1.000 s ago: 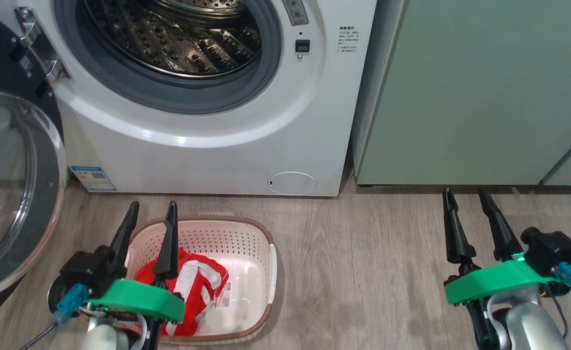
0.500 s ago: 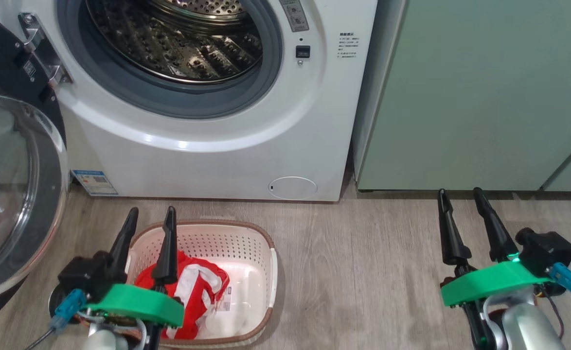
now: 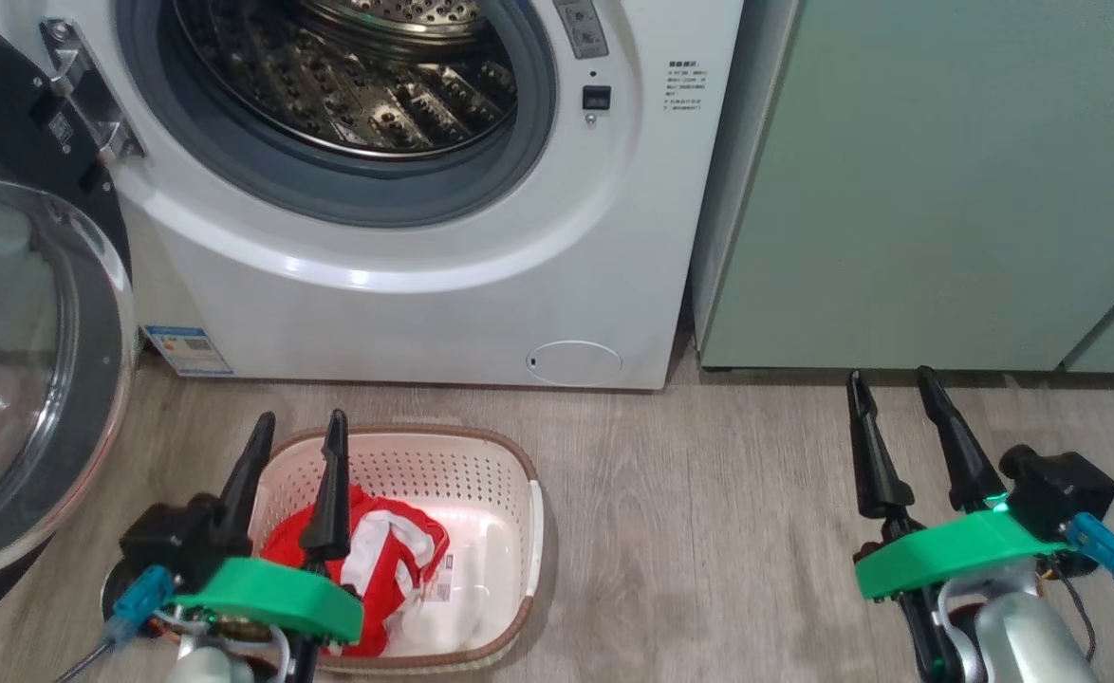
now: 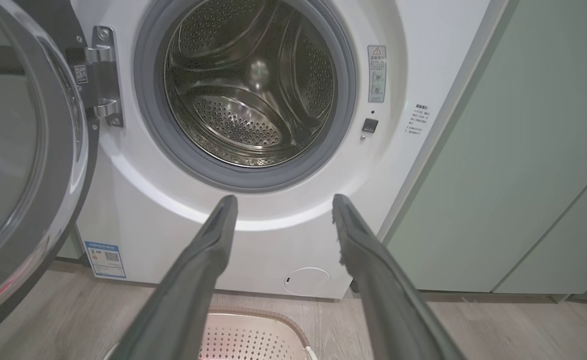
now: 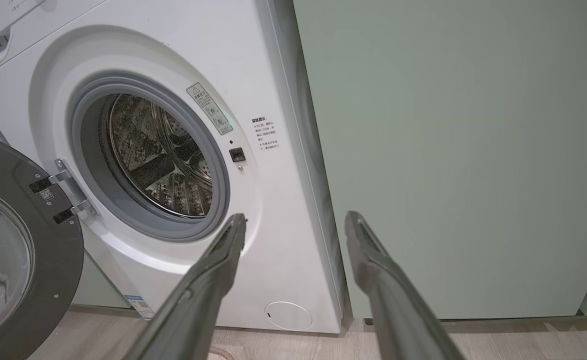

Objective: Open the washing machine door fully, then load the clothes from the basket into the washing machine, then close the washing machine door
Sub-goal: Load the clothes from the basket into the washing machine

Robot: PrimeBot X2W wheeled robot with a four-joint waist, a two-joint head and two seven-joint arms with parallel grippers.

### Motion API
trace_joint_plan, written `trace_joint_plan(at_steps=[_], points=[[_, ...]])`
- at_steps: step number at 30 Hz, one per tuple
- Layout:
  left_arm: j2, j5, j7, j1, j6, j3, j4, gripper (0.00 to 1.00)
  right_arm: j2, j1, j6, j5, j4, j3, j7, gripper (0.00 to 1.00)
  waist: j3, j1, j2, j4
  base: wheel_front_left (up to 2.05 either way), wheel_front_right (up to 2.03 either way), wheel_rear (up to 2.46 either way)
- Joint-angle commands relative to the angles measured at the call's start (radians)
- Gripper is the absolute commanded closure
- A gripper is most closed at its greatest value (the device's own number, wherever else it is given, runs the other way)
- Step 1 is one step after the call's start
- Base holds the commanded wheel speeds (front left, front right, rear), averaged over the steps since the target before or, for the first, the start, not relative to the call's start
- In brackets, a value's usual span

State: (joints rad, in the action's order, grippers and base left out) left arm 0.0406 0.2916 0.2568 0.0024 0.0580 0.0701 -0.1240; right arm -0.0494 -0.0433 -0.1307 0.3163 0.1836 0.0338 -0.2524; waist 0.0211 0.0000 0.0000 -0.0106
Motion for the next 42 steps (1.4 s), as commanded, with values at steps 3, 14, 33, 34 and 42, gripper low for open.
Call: trace_joint_plan(at_steps=[3,14,33,34,42], points=[[0.01,-0.002,0.005,-0.034,-0.003,-0.017,0.006,0.0,-0.001,-0.023,0.0,-0.016,-0.037,0.022,-0.009,0.0,0.023,0.0,0.0,-0.003,0.0,0.0,0.0],[0.01,-0.031,0.005,-0.101,-0.021,0.004,-0.122,0.0,-0.001,-0.046,0.0,-0.056,-0.058,0.013,-0.009,0.0,0.166,0.0,0.0,-0.012,0.0,0.0,0.0],[0.106,-0.224,0.005,-0.463,-0.028,-0.031,-0.713,0.0,-0.001,-0.149,0.0,-0.049,-0.138,0.019,-0.009,0.0,0.585,0.0,0.0,-0.147,0.0,0.0,0.0],[0.116,-0.231,0.005,-0.486,-0.027,-0.027,-0.74,0.0,-0.001,-0.153,0.0,-0.045,-0.142,0.019,-0.009,0.0,0.603,0.0,0.0,-0.153,0.0,0.0,0.0],[0.196,-0.272,0.004,-0.673,-0.047,0.0,-1.016,0.0,-0.001,-0.179,0.0,0.004,-0.167,0.025,-0.009,0.0,0.731,0.0,0.0,-0.202,0.0,0.0,0.0]])
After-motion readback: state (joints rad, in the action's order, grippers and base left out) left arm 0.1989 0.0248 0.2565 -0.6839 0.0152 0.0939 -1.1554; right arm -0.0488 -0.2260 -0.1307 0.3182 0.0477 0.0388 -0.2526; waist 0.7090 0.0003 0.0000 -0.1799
